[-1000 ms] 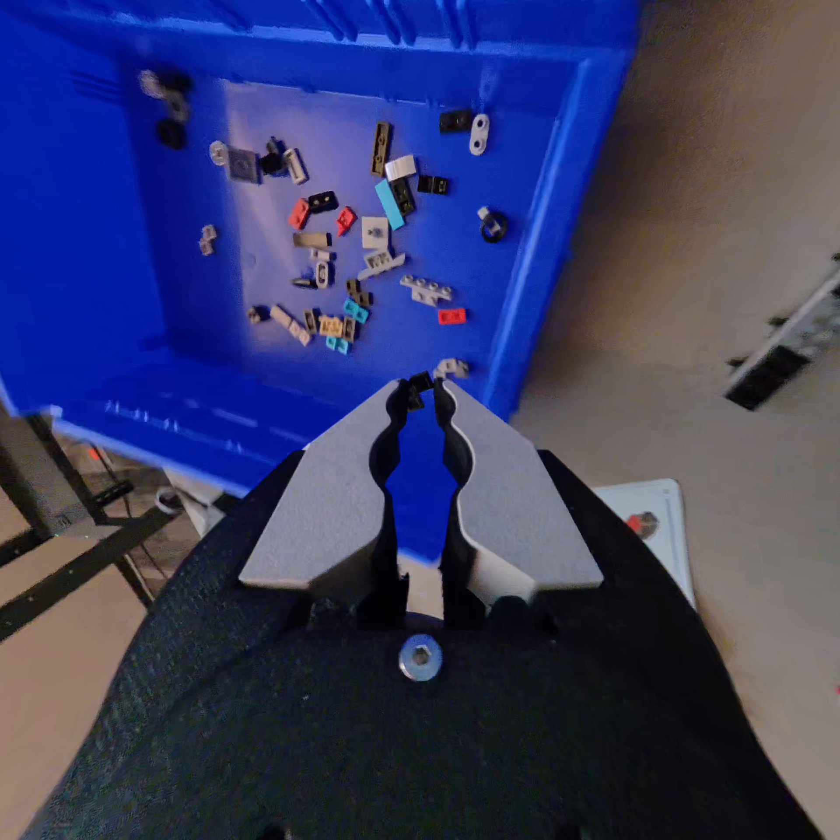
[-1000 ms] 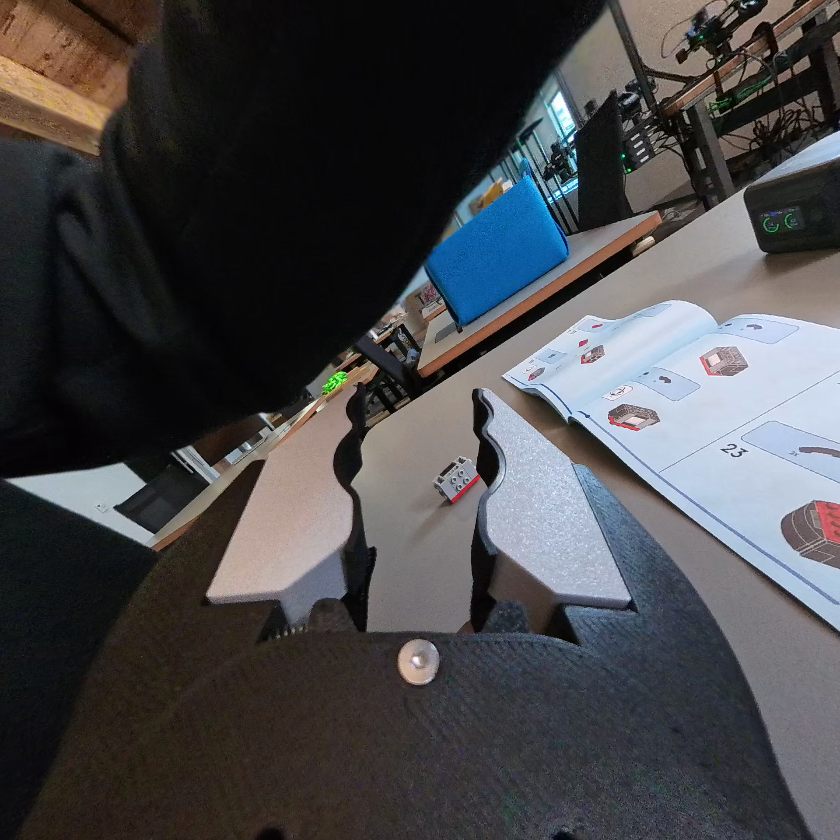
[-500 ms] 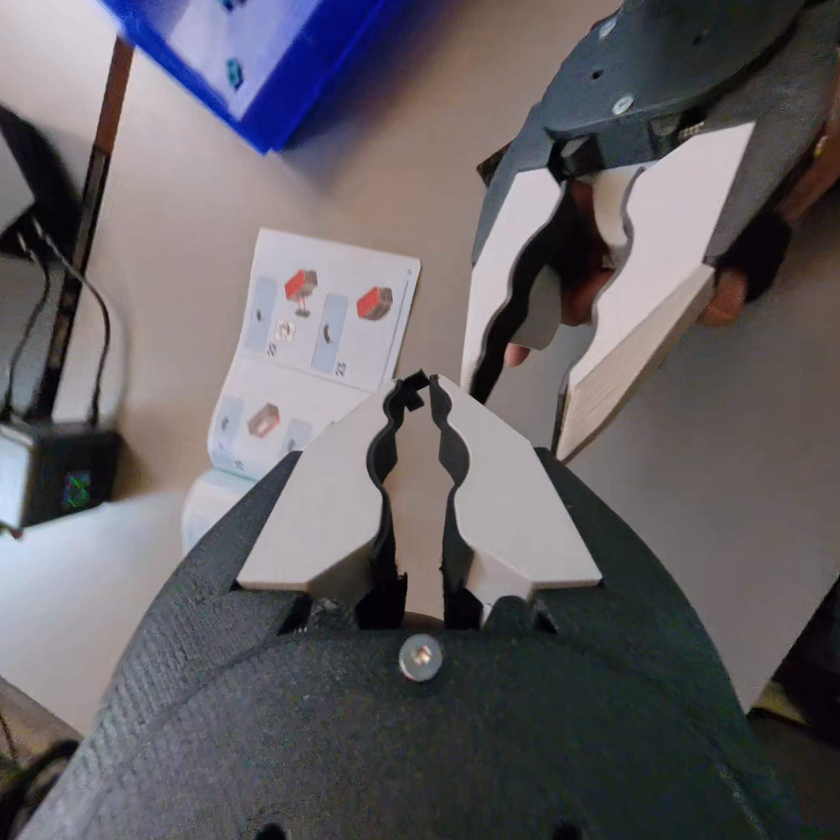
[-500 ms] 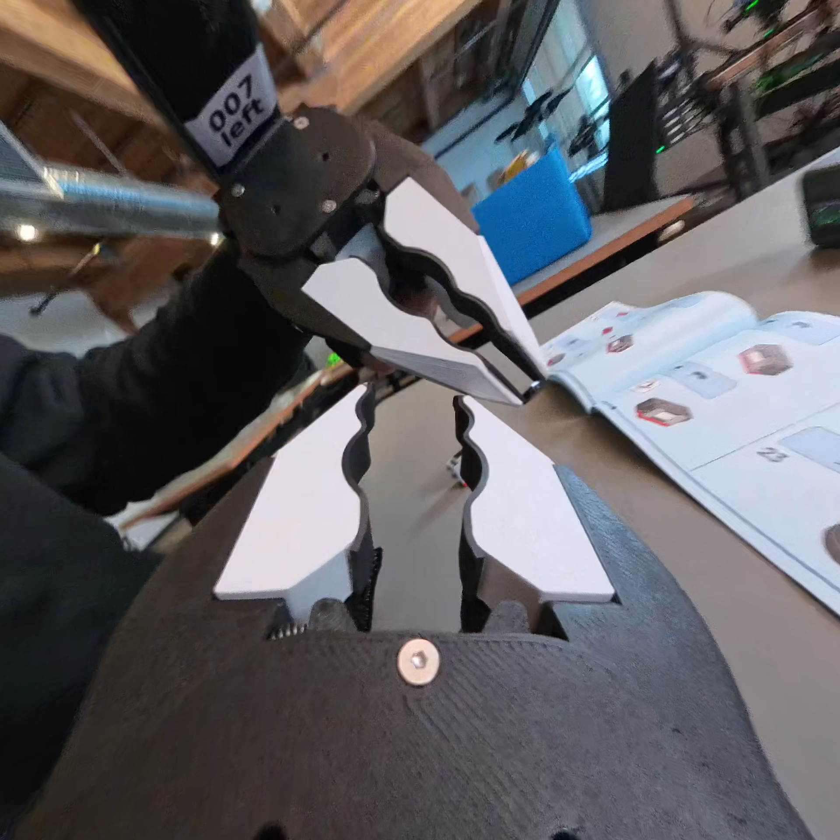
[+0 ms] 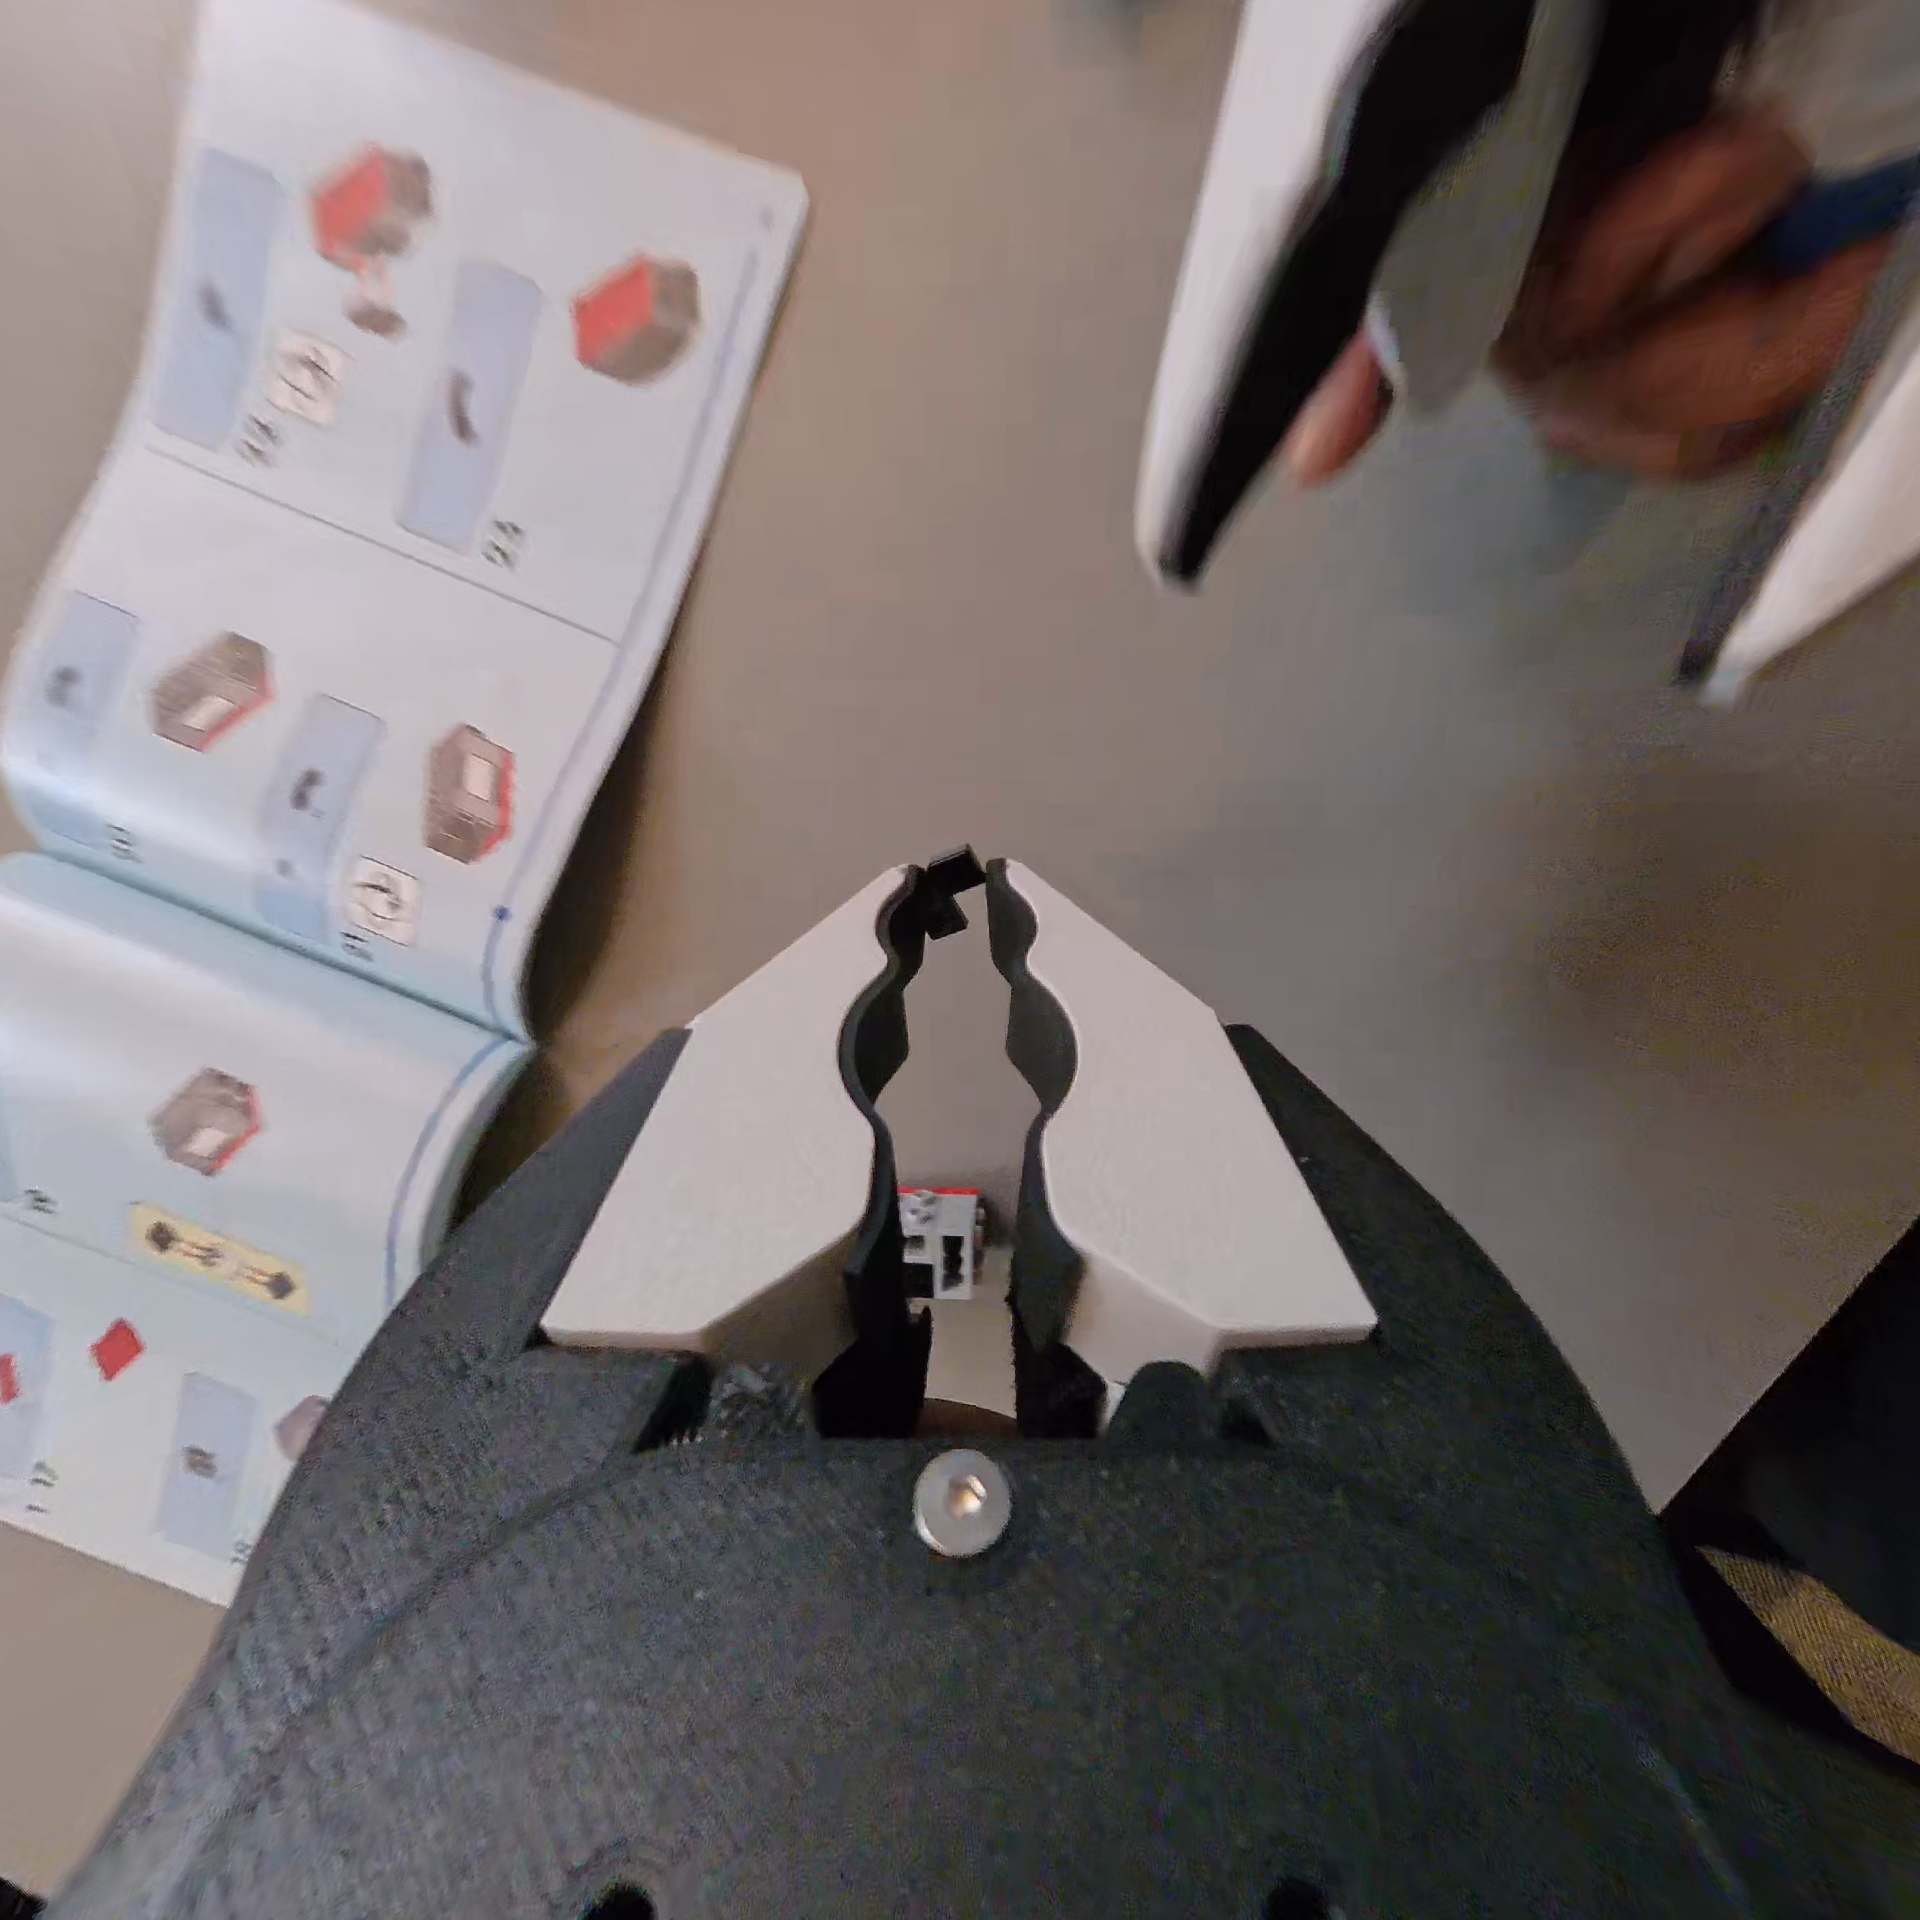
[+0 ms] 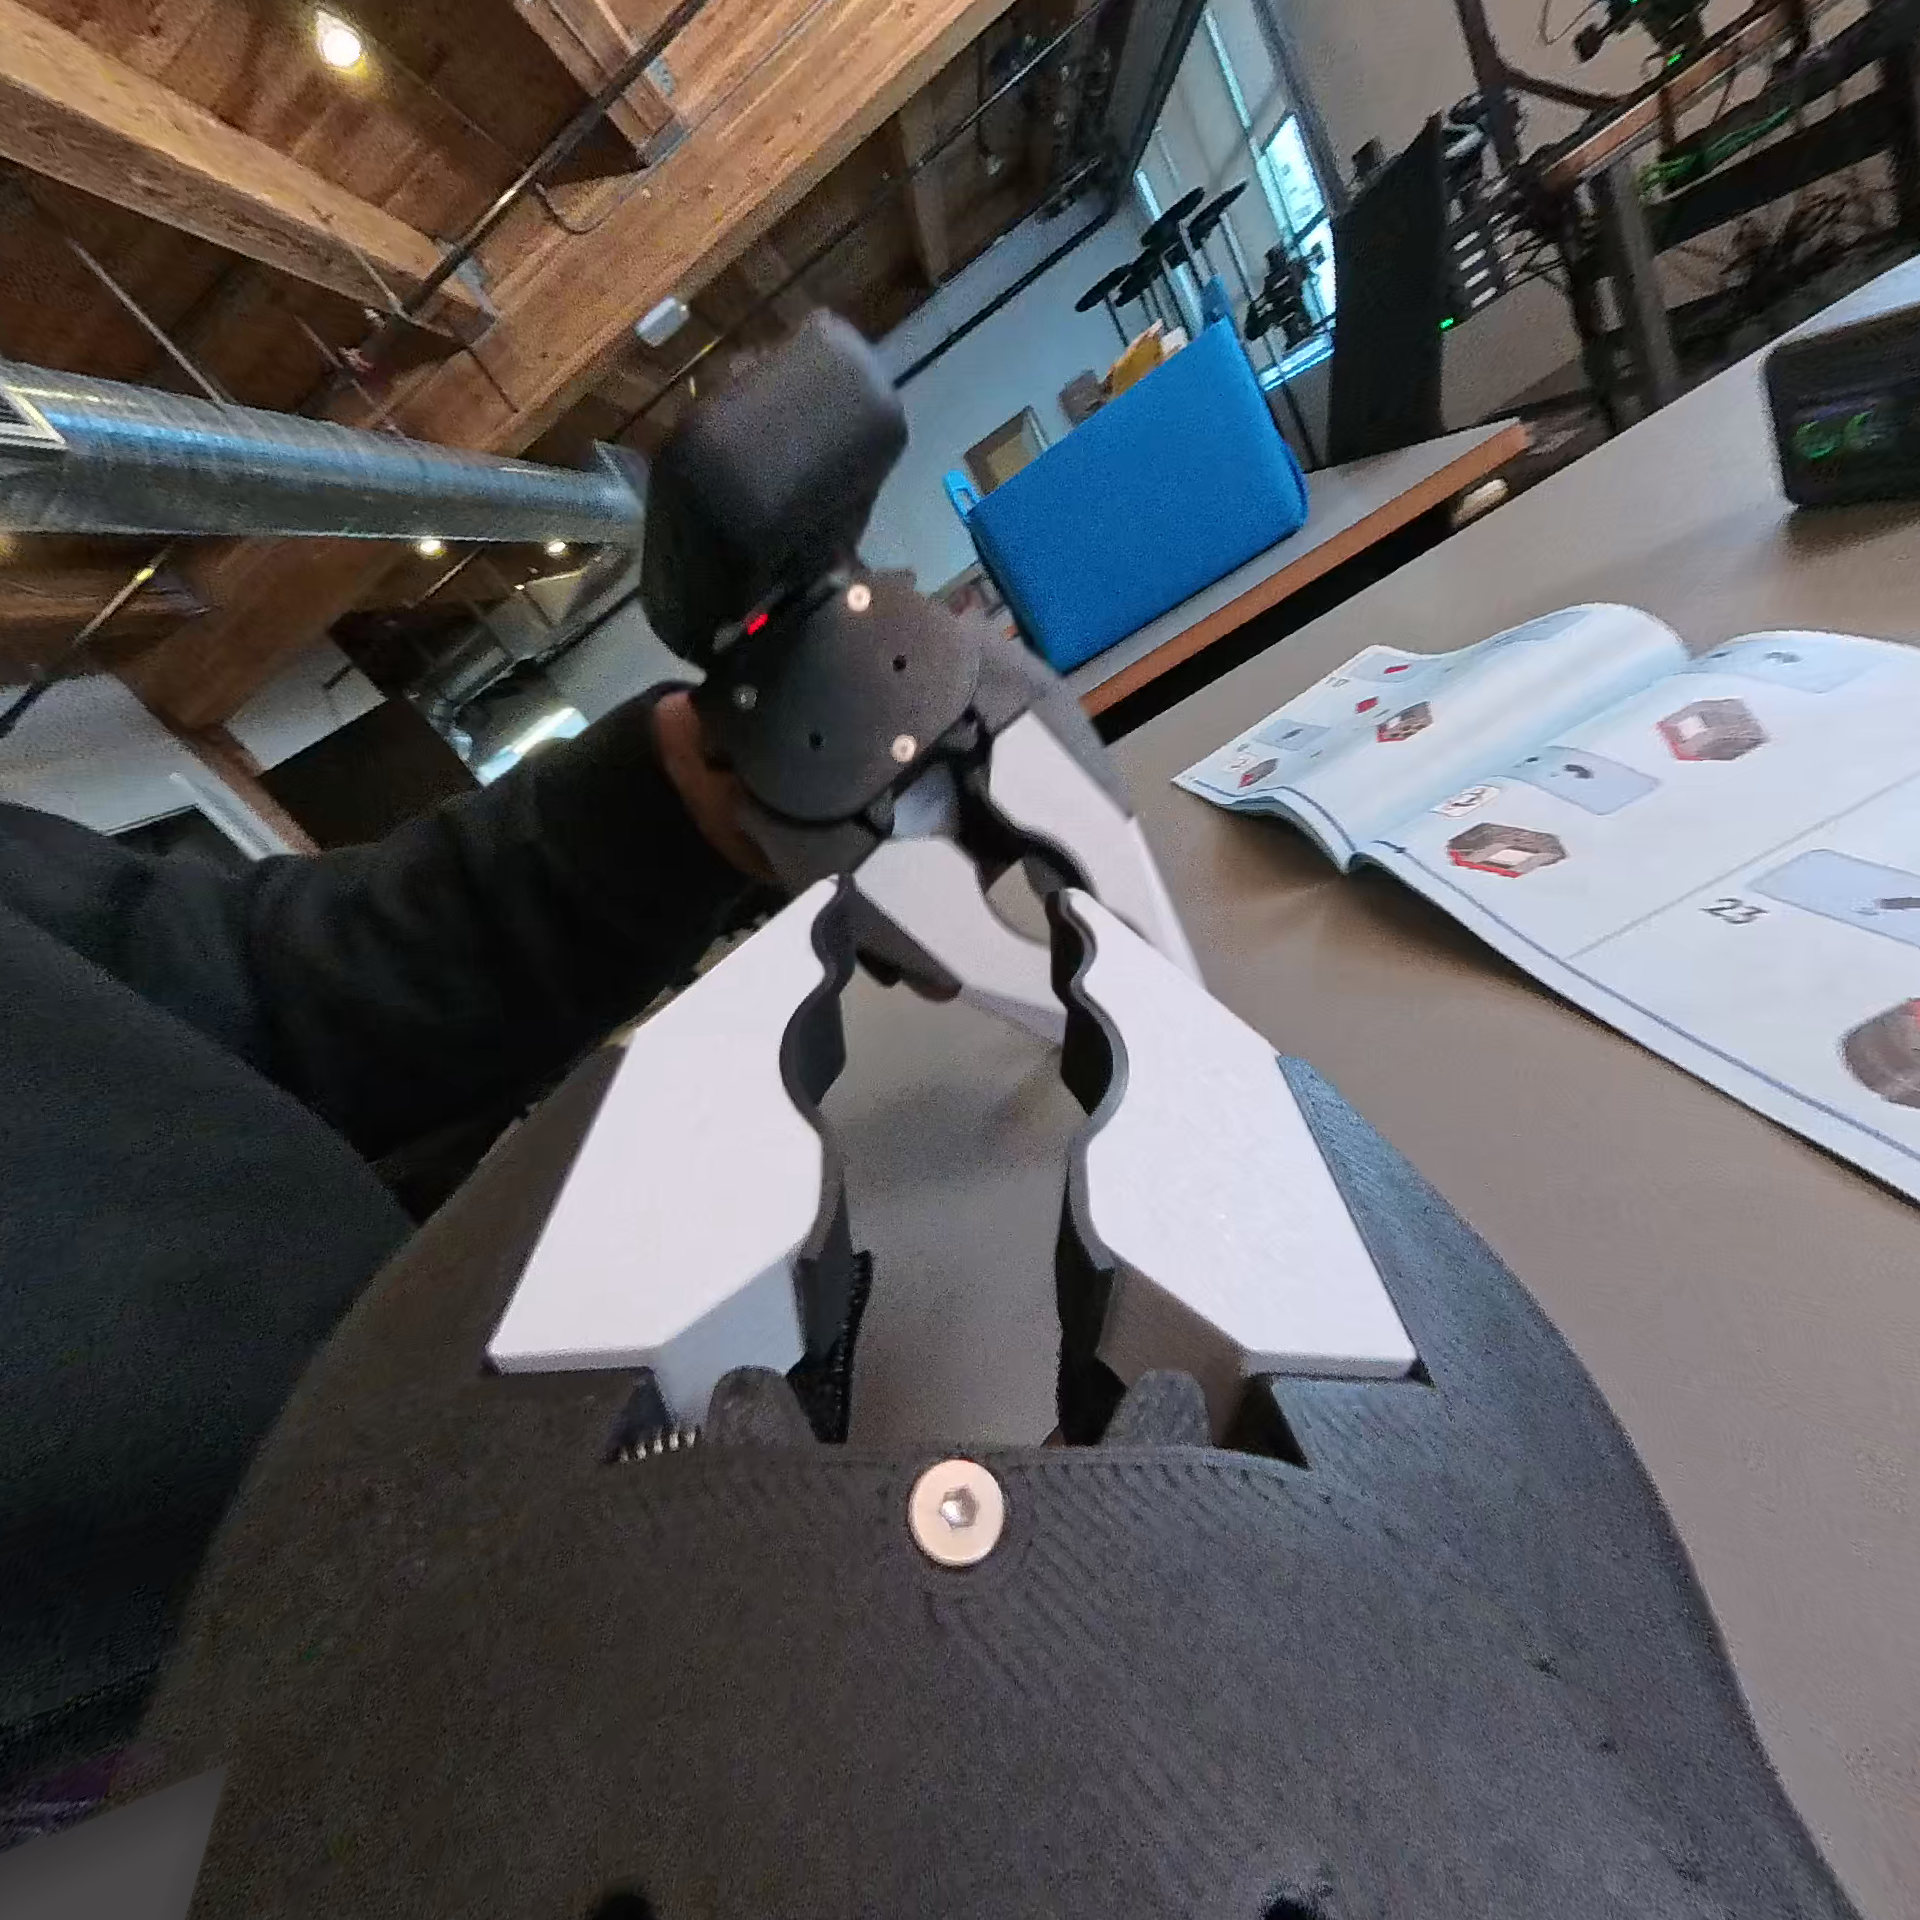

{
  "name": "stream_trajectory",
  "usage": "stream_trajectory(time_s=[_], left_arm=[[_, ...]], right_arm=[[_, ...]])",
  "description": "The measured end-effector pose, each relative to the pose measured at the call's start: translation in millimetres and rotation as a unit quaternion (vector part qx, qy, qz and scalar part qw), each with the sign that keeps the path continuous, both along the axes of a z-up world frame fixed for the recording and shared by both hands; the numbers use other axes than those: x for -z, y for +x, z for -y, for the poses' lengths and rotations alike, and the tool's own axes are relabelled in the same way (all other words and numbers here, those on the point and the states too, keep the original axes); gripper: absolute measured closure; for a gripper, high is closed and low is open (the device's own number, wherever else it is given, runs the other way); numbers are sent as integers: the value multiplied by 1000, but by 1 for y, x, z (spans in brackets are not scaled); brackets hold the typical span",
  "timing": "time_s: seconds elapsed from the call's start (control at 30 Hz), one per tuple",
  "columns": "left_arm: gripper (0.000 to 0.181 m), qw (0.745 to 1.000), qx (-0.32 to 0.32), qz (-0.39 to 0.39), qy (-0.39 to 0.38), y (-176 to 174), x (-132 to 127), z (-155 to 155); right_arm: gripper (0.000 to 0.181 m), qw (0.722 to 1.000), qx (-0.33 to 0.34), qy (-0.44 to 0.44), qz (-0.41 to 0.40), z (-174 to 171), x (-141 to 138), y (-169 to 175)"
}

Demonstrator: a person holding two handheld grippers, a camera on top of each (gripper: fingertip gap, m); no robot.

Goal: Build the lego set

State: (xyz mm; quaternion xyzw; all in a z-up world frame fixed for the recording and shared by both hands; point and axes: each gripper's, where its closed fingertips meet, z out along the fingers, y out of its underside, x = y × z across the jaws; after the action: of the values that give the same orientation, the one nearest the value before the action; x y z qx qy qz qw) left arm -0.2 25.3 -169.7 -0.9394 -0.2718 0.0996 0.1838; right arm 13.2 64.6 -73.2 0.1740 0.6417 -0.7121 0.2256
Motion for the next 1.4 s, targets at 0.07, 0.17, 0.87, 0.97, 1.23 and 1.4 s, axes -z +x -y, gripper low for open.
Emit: stream_trajectory(time_s=[0.07,0.17,0.87,0.97,1.23,1.4], left_arm=[[168,1000,7,13,-15,8,10,0],[164,999,18,25,-18,16,13,-3],[149,977,166,-127,45,-174,-150,-155],[149,974,191,-110,47,-211,-133,-203],[150,970,233,-41,-60,-266,-35,-243],[150,958,253,-10,-134,-283,0,-236]], right_arm=[[145,1000,17,3,-9,-3,1,-5],[144,999,32,9,-21,-4,1,-8],[142,999,15,16,-38,0,2,1],[142,999,14,14,-35,0,2,0],[142,1000,8,10,-12,-1,2,-3],[142,1000,7,7,-5,-2,2,-5]])
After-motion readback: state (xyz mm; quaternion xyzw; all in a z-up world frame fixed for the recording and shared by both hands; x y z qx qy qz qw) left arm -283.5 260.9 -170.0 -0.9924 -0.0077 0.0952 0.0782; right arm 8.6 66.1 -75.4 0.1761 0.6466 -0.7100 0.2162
